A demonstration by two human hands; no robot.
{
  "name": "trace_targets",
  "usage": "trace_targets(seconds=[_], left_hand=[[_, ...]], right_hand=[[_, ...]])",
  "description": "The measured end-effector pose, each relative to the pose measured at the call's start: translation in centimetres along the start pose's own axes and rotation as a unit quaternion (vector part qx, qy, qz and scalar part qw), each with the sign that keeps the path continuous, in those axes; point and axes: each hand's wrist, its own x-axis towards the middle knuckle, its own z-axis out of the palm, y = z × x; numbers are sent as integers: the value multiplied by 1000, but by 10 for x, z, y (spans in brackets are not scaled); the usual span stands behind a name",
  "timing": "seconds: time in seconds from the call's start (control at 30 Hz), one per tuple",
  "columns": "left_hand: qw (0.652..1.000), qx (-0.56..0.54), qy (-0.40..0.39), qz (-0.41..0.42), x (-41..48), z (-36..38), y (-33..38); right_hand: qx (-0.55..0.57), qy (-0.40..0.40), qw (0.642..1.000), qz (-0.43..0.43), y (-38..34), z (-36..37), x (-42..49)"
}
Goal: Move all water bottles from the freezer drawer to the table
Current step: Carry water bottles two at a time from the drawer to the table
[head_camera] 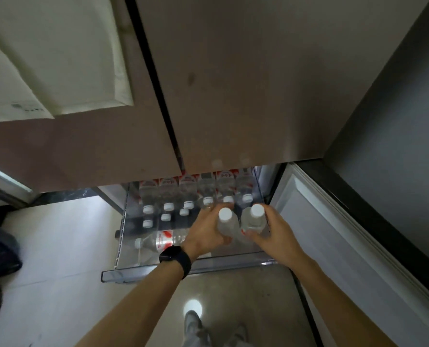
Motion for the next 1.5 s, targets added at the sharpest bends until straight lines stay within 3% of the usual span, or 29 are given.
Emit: trace_targets(seconds=[0.17,0.47,0.63,0.73,0.87,0.97,1.07,1.27,1.5], left_hand=[[996,-55,-33,-63,-2,14,-5],[997,-24,-17,-73,6,21,-17],[996,-30,3,-80,11,22,-25],[995,-44,35,-79,4,22,-24],[981,-103,135,-88,-37,-5,-20],[967,-120,211,-74,-85,-42,-17],[950,-116,280,-75,-147,-77,-22],[905,-73,394,-144,-317,-136,-53],[818,-31,511,-263,-607,-141,-92]], right_hand=[[-71,-68,995,-2,18,9,29],[-87,-30,995,-34,36,25,33],[-29,-11,999,-13,43,29,33],[-11,3,1000,0,43,29,30],[46,45,998,-2,22,23,11],[90,76,992,-35,-15,22,-11],[107,58,988,-95,-67,35,-35],[101,-86,967,-220,-177,122,-110],[63,-253,908,-328,-262,289,-279]])
